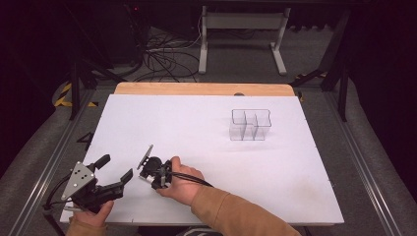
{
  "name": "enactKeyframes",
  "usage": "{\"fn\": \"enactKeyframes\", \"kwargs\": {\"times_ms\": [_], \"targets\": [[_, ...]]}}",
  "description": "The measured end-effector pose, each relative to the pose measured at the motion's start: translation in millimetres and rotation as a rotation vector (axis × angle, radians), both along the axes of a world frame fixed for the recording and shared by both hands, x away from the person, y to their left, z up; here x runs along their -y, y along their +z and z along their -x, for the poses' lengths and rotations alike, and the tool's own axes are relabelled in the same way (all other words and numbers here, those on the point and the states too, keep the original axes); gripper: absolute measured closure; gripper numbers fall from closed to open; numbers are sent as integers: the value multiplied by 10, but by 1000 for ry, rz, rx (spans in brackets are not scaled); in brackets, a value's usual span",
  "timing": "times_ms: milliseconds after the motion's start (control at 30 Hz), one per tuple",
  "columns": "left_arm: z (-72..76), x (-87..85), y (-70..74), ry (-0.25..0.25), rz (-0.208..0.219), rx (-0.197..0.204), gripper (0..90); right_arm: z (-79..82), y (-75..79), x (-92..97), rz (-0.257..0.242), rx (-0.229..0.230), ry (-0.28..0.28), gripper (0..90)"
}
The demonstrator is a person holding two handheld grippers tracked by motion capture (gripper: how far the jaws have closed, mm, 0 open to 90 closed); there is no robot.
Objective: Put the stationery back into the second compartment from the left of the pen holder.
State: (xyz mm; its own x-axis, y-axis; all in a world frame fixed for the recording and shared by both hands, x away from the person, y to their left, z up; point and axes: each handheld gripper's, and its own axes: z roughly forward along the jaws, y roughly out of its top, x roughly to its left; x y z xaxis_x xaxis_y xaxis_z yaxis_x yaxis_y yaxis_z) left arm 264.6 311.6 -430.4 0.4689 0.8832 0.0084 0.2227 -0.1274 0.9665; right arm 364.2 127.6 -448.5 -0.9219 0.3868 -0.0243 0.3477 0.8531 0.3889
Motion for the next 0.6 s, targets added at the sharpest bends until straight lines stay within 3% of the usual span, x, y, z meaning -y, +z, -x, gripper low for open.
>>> {"fn": "enactKeyframes", "kwargs": {"times_ms": [600], "targets": [[-7, 15, -3, -2, -8, 0, 126, -30, 412, 346, -159, 59, -24, 789]]}}
